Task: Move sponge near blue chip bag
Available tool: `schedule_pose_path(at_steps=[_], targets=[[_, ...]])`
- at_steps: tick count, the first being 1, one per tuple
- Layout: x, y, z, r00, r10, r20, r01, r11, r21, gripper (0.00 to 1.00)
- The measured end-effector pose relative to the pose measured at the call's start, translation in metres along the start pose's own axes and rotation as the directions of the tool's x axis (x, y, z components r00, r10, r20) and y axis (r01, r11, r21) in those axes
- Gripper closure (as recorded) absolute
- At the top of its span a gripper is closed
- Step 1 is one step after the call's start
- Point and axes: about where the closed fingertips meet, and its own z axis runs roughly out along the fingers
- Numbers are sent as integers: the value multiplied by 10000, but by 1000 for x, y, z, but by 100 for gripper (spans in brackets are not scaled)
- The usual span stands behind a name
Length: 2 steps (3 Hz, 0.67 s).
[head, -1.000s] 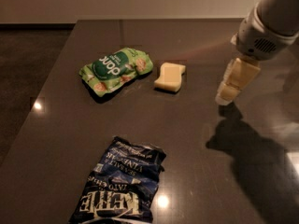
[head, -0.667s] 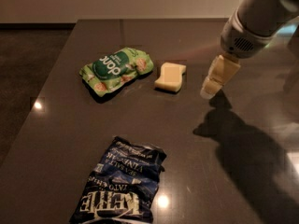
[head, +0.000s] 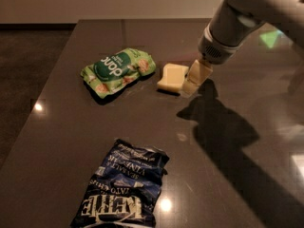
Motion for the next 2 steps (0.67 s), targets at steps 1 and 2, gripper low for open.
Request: schedule_pose_path(at_steps=[1,2], targets=[[-15,3,25,9990,448,25,-447,9987,-237,0],[-29,11,47,9958,901,140,-890,9938,-667,2]])
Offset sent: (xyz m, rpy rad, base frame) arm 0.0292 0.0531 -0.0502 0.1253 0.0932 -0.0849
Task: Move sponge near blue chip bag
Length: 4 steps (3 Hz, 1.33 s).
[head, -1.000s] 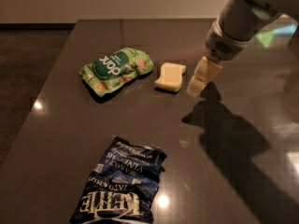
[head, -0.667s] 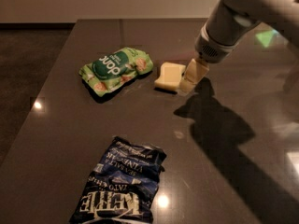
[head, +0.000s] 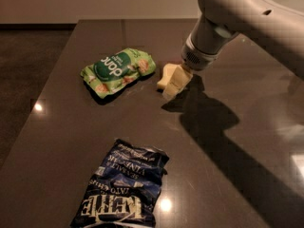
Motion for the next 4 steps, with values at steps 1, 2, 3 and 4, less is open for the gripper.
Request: schedule_pose_path(at_steps=[1,2,3,4], targets=[[-6,5,9,9998,183,81,-181,9996,-224,3],[-9,10,15,9997,231,35,-229,9991,-362,15],[-10,13,17,9997,222,-24,-223,9988,-430,40],[-10,14,12,9998,195,54,-192,9988,-455,62]])
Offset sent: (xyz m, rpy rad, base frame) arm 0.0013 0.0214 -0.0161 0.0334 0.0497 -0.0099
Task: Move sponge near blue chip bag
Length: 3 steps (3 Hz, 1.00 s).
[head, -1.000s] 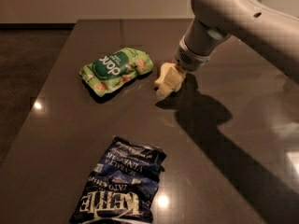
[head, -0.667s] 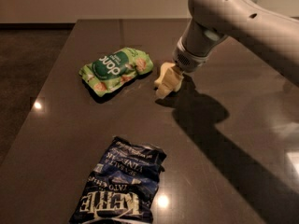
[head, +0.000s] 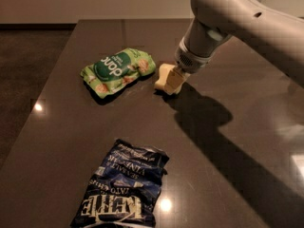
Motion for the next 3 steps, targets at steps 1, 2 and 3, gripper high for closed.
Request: schedule_pose_path(at_steps=[1,2,3], targets=[[3,4,-14,9997,-163,168,165,9998,-68,86],[19,34,-59,9922,-1133,512,1159,9920,-503,100],[32,68,-84,9782,-1972,648,2032,9735,-1045,100]])
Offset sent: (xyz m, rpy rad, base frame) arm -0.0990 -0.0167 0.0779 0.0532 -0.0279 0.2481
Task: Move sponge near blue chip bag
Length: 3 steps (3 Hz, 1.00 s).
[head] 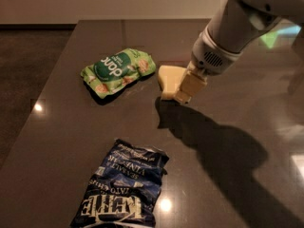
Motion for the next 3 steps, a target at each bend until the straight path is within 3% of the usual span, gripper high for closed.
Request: schedule_pose_path(at_steps=[1,3], targets=[[3,40,-8,9954,-939,-179,926,9935,-661,84],[9,104,-2,9760,-2143,-388,2024,9584,-2012,38]])
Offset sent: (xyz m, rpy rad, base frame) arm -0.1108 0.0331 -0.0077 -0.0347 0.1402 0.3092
